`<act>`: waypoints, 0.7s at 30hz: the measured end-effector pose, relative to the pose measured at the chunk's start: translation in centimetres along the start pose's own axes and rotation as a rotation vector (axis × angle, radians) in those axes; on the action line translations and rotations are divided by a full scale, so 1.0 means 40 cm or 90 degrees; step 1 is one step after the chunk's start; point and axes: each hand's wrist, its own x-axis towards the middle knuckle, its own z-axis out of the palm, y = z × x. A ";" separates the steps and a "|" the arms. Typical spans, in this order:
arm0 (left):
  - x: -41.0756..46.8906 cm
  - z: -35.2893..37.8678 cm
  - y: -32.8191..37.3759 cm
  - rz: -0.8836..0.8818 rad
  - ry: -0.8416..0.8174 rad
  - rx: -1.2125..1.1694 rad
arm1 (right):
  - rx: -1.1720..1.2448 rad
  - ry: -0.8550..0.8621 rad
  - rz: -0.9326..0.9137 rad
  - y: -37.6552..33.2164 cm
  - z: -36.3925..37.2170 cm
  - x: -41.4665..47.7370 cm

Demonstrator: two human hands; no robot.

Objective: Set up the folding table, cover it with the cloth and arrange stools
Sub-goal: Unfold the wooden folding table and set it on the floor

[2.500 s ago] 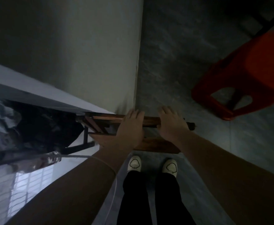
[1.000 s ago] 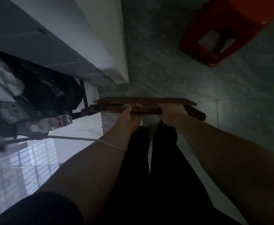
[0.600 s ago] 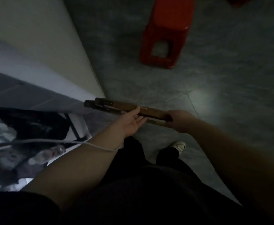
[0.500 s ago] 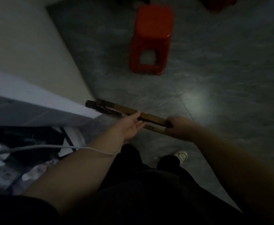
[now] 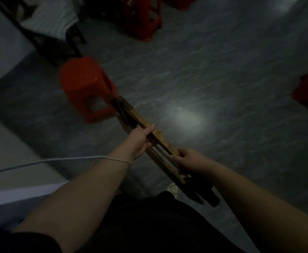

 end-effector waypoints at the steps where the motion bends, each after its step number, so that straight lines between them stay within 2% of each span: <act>1: 0.012 0.054 0.004 0.007 -0.012 0.016 | 0.071 0.005 0.009 0.020 -0.028 -0.020; 9: 0.117 0.437 0.092 0.020 -0.193 0.171 | 0.493 0.085 0.032 0.126 -0.246 -0.101; 16: 0.319 0.775 0.209 0.024 -0.308 0.287 | 0.587 0.294 -0.004 0.173 -0.493 -0.033; 21: 0.501 0.987 0.347 0.039 -0.351 0.351 | 0.571 0.377 0.026 0.147 -0.740 0.071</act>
